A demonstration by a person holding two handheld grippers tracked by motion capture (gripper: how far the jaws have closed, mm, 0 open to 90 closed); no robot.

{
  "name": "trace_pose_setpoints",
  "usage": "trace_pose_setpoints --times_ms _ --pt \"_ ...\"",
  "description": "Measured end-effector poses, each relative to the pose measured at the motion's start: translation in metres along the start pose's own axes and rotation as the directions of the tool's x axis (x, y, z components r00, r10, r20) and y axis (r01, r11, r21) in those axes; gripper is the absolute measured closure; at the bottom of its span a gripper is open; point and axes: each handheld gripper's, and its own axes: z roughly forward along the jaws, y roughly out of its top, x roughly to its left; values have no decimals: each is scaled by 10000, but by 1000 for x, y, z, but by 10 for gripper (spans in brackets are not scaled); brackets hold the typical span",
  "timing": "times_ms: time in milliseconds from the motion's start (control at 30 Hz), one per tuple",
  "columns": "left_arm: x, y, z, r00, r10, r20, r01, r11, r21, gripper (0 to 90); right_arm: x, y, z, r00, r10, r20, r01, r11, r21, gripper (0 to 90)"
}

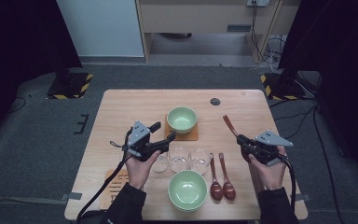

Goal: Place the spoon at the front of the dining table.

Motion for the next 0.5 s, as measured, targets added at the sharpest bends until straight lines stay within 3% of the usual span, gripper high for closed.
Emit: trace_pose_setpoints --times_ms 500 --pt "-17 6 24 9992 41 408 -38 10000 -59 292 2 0 0 9999 -104 -59 103 9999 -108 820"
